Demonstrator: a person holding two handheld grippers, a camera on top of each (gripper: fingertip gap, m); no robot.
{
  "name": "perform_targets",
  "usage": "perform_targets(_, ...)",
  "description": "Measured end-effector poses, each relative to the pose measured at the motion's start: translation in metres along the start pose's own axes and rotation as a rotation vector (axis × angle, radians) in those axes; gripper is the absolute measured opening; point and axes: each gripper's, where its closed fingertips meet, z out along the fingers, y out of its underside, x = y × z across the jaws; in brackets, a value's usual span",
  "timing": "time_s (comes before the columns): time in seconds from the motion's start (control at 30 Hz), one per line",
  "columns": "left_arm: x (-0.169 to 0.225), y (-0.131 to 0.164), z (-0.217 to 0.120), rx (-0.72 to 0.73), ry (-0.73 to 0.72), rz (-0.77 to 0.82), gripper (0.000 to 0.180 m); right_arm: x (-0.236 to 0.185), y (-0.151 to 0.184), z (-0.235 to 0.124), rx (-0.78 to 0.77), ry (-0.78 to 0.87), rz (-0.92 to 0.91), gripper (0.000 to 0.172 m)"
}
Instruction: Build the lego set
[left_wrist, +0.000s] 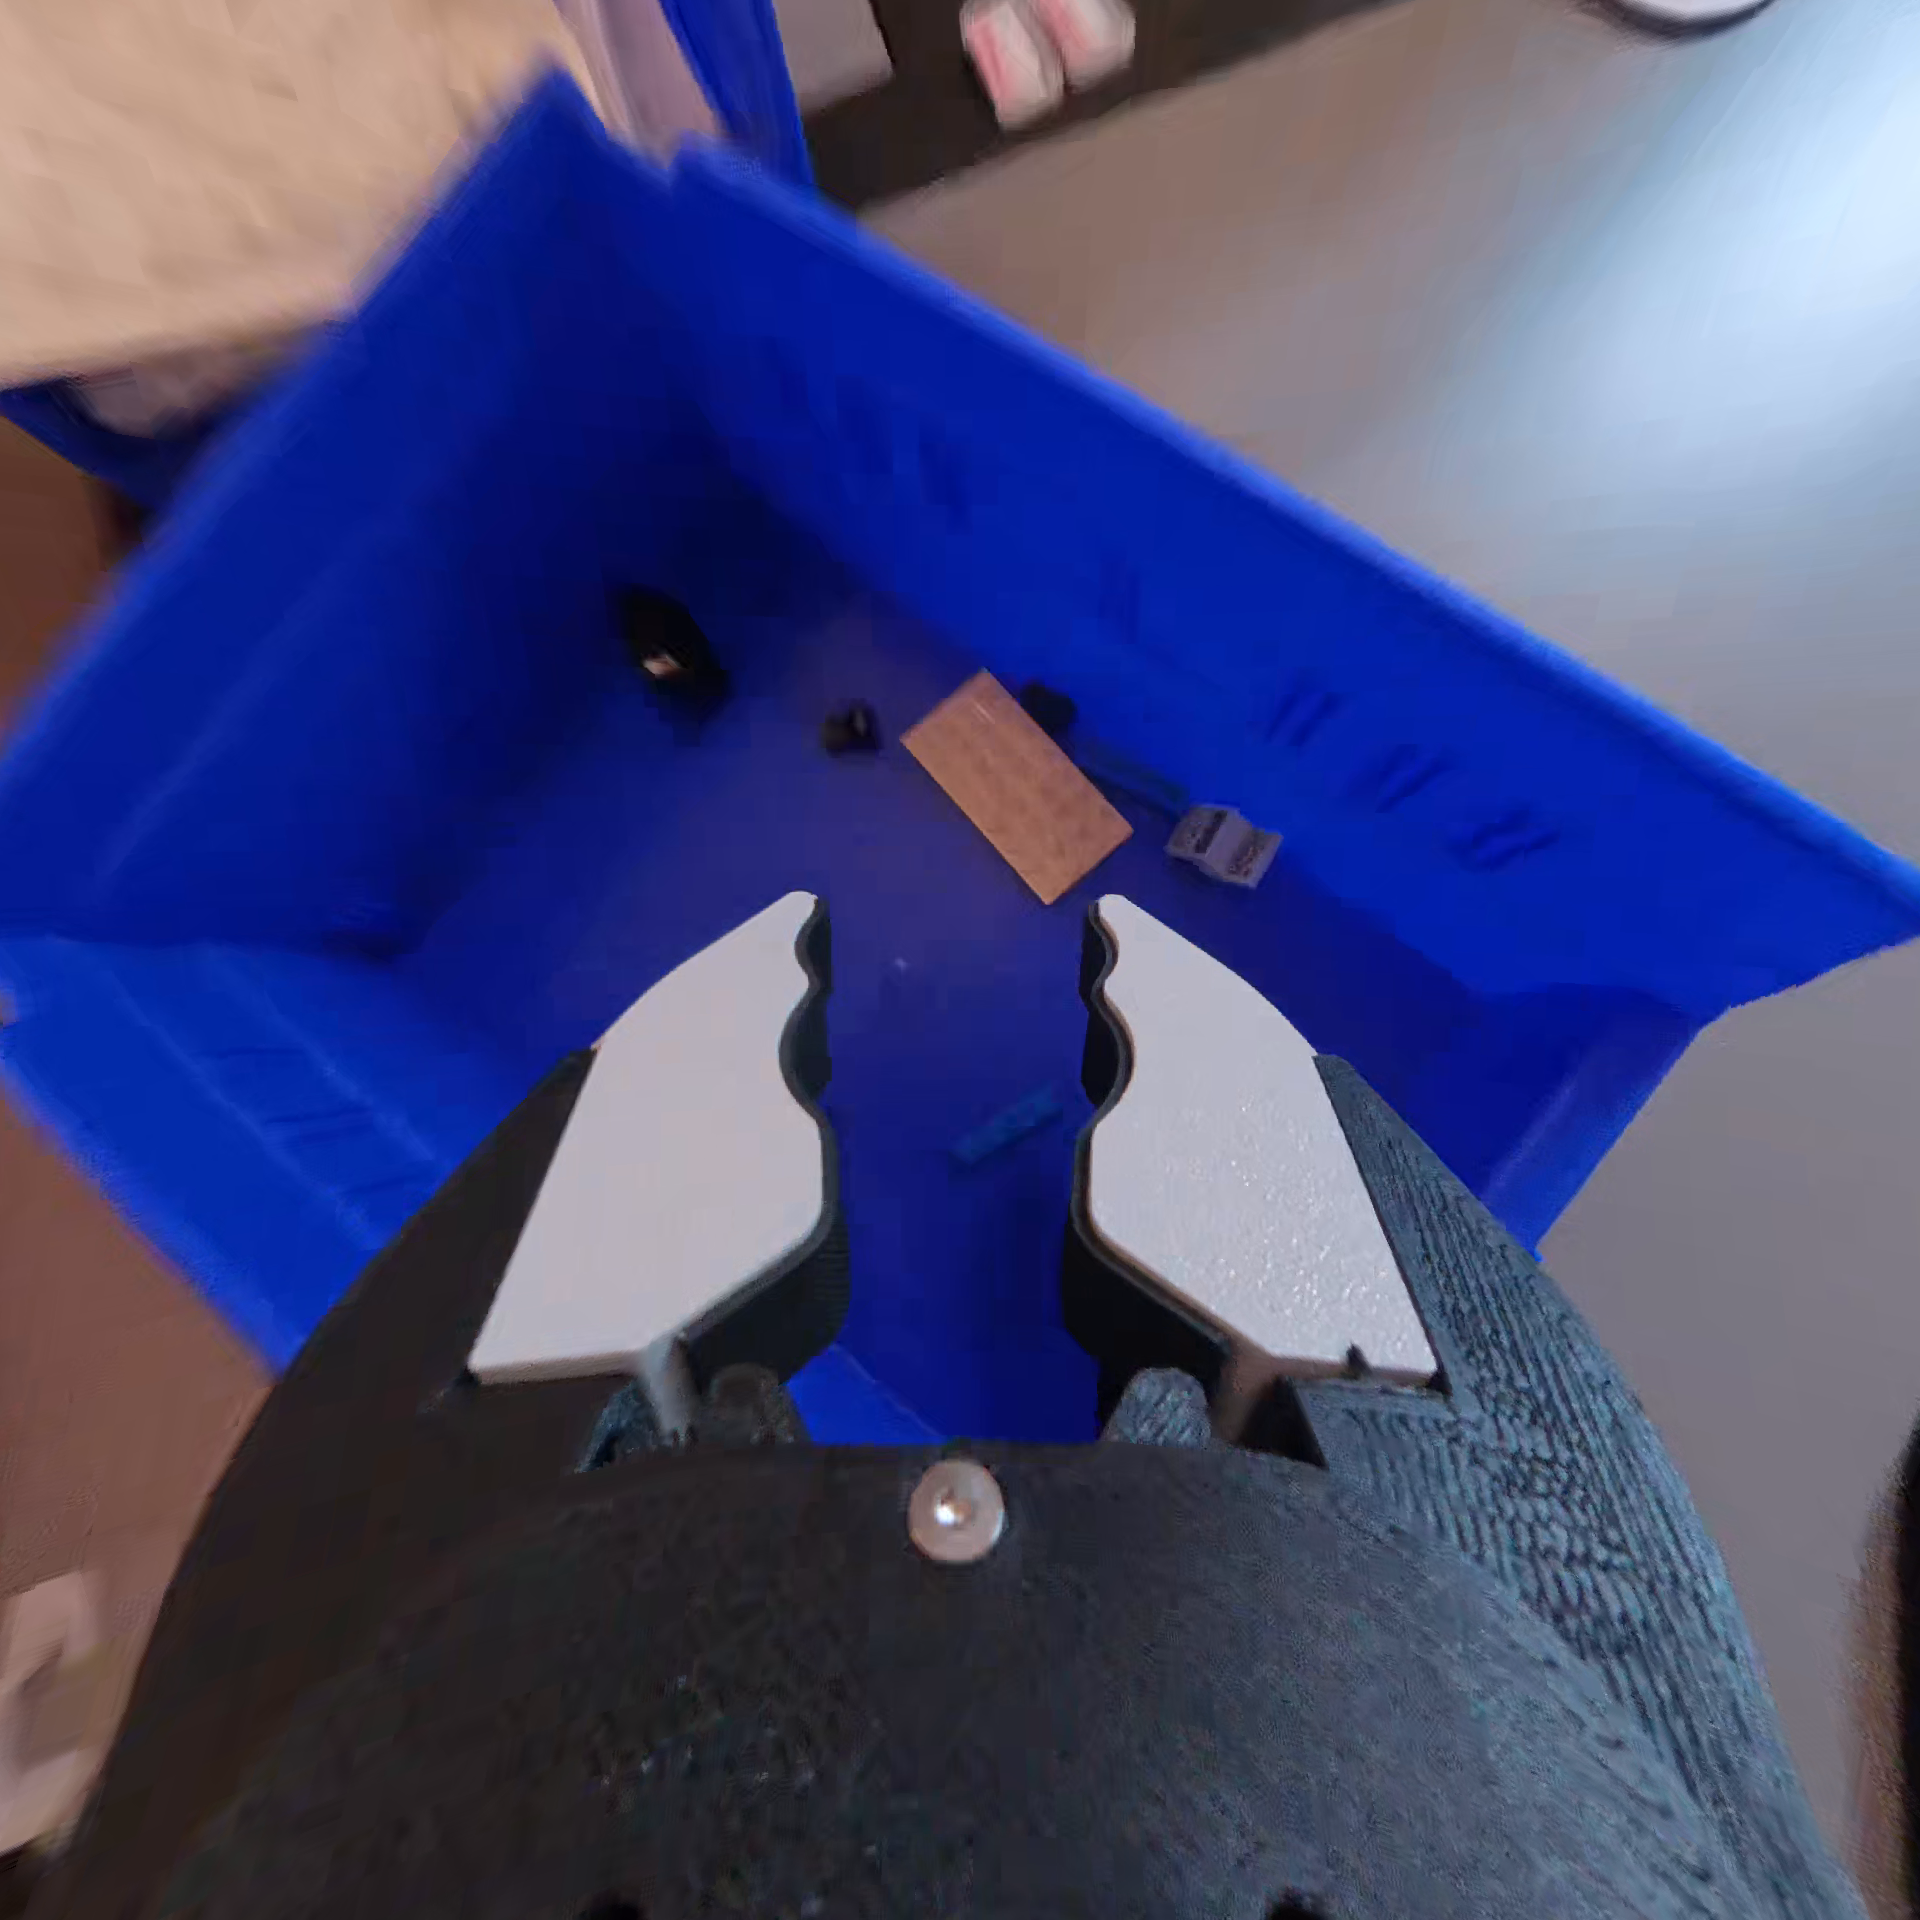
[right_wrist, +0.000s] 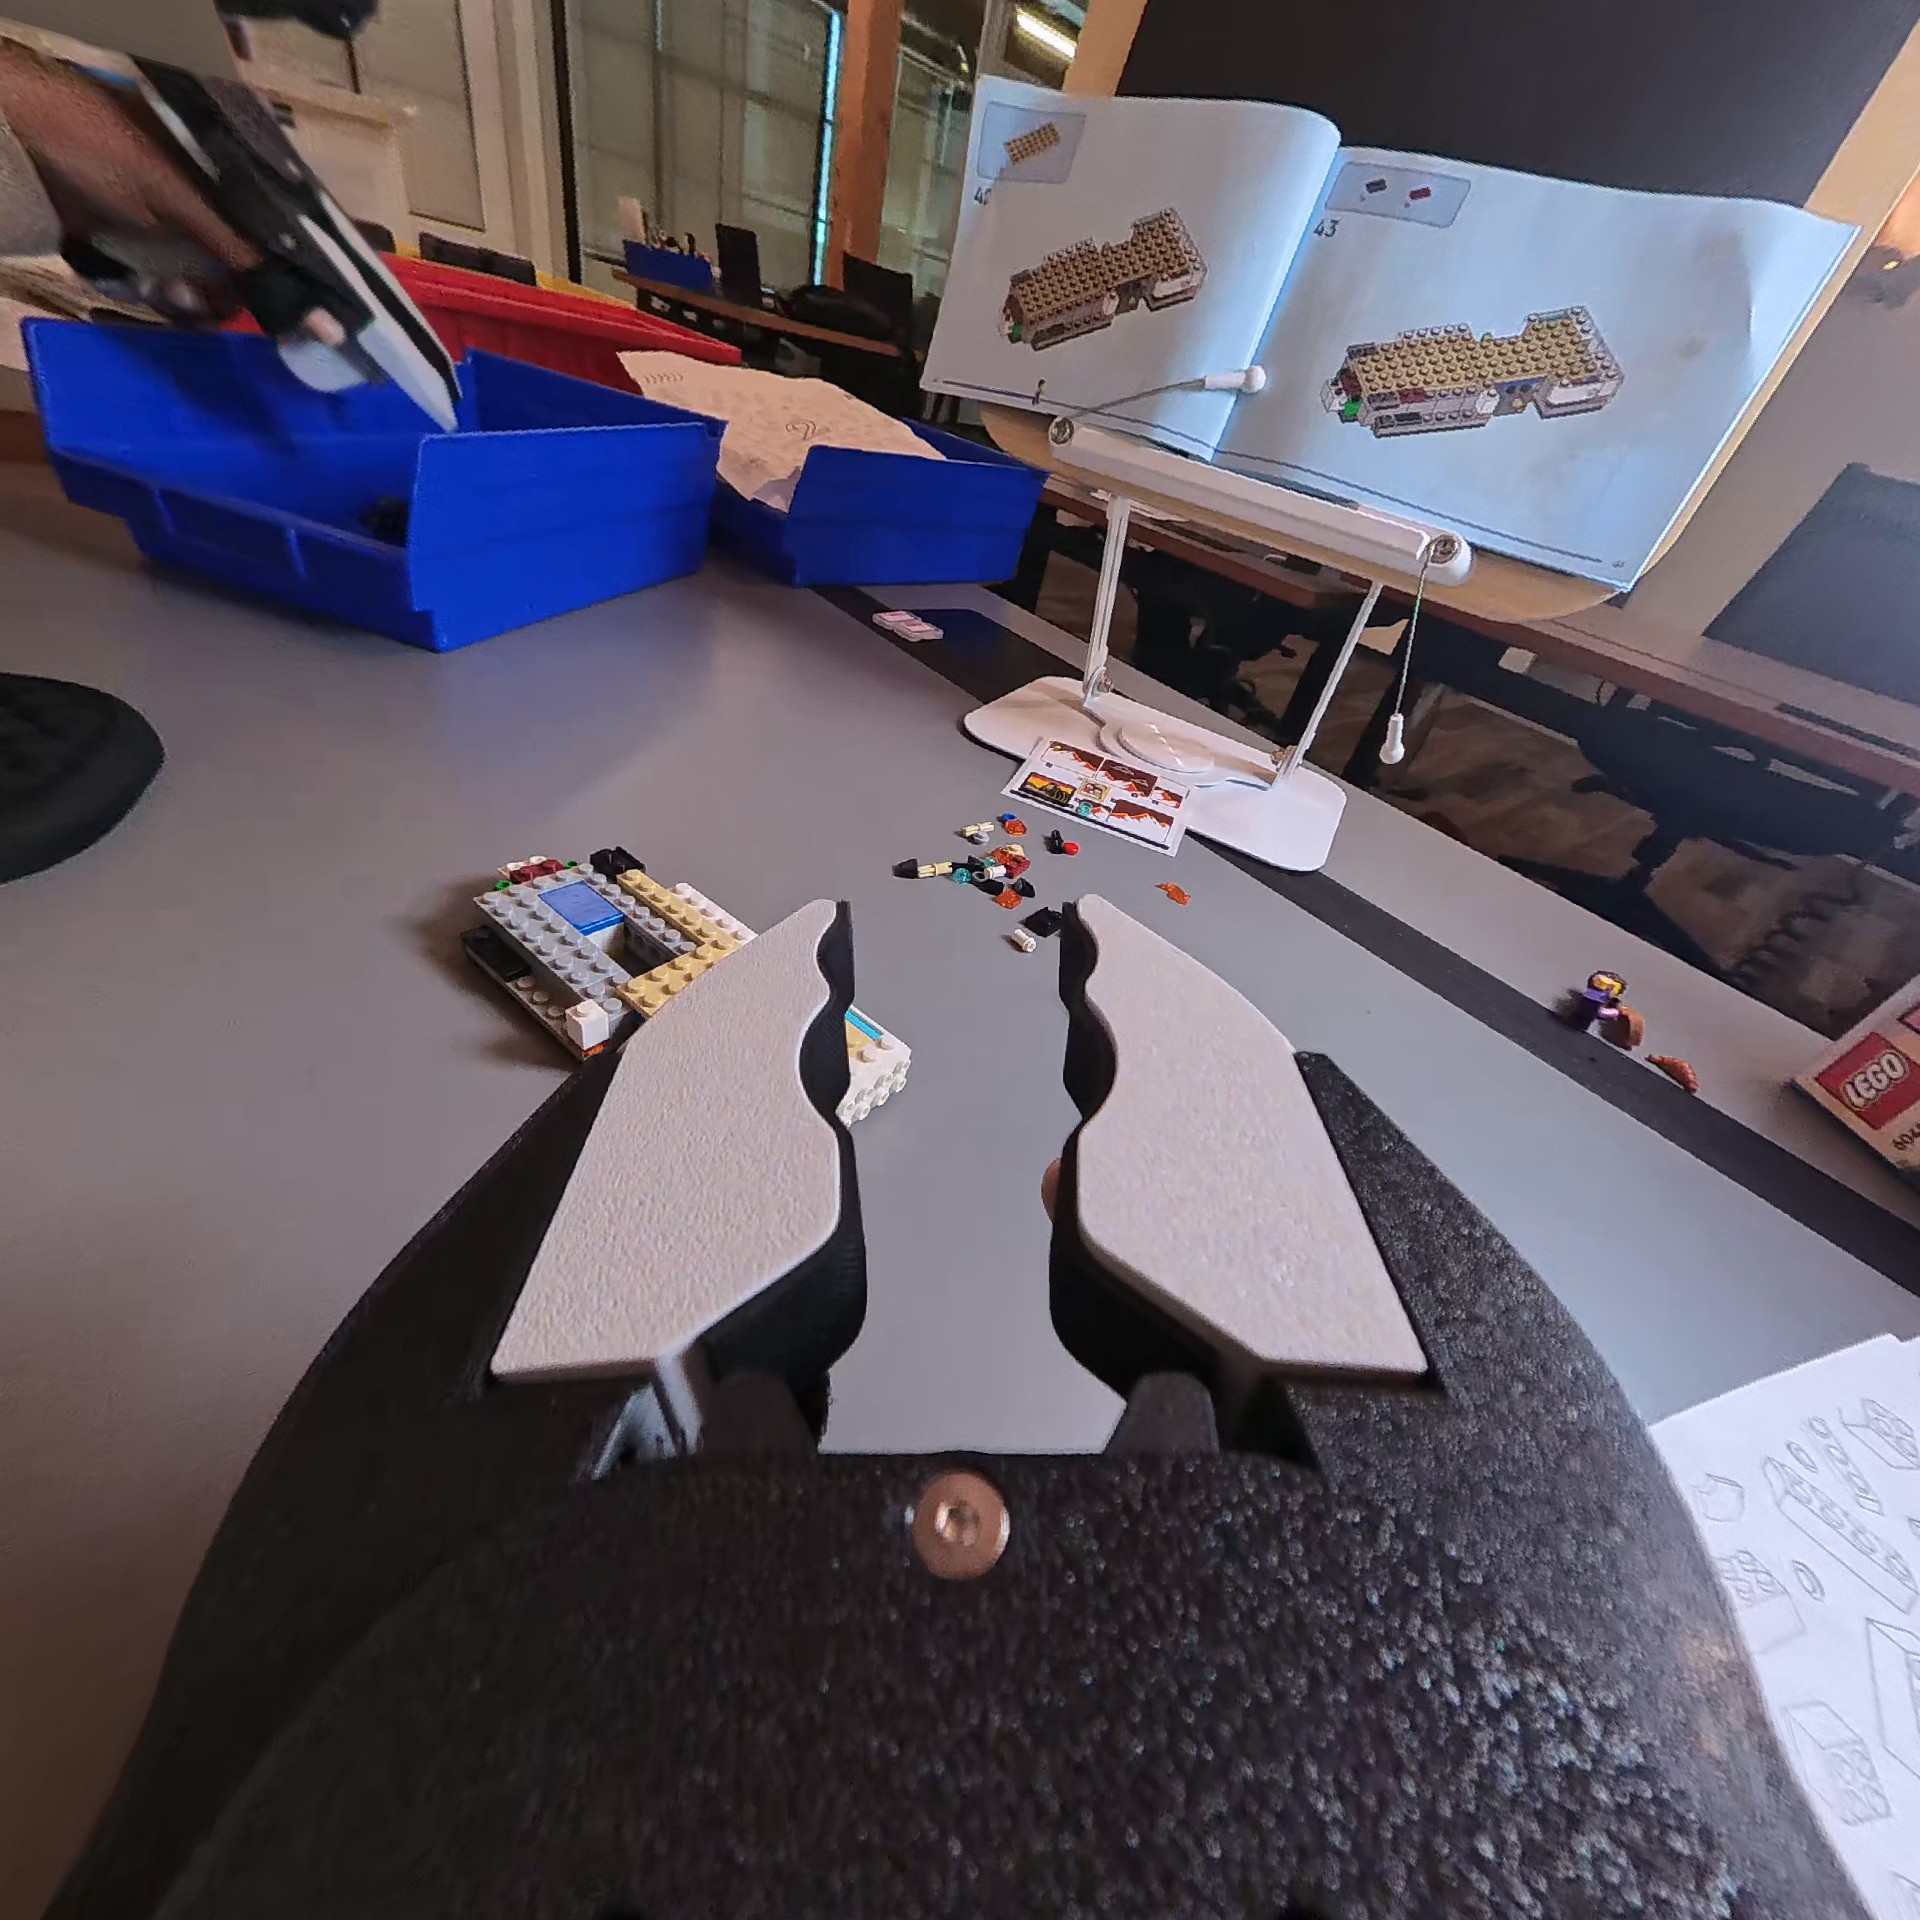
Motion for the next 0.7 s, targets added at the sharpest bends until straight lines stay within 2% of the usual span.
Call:
perform_targets(0.07, 0.006, 0.009, 0.03, -0.077, 0.121, -0.123, 0.049, 0.0, 0.0, 0.0, -0.001, 0.002, 0.0, 0.038)
perform_targets(0.13, 0.012, 0.013, 0.057, -0.131, 0.176, -0.212, 0.055, 0.0, -0.001, 0.0, -0.004, 0.006, -0.008, 0.038)
perform_targets(0.2, 0.018, 0.014, 0.077, -0.172, 0.186, -0.256, 0.058, -0.001, -0.002, -0.001, -0.005, 0.009, -0.015, 0.038)
perform_targets(0.27, 0.01, 0.013, 0.089, -0.18, 0.105, -0.236, 0.054, -0.001, -0.002, -0.001, -0.005, 0.012, -0.019, 0.038)
perform_targets(0.47, 0.0, 0.019, 0.088, -0.255, 0.061, -0.21, 0.052, 0.002, -0.004, -0.005, 0.0, 0.02, -0.014, 0.037)
perform_targets(0.57, -0.018, 0.029, 0.078, -0.314, -0.031, -0.148, 0.049, 0.002, -0.004, -0.005, 0.0, 0.015, -0.005, 0.037)
perform_targets(0.7, -0.015, 0.034, 0.075, -0.328, -0.004, -0.165, 0.054, 0.002, -0.004, -0.005, 0.0, 0.012, -0.002, 0.036)
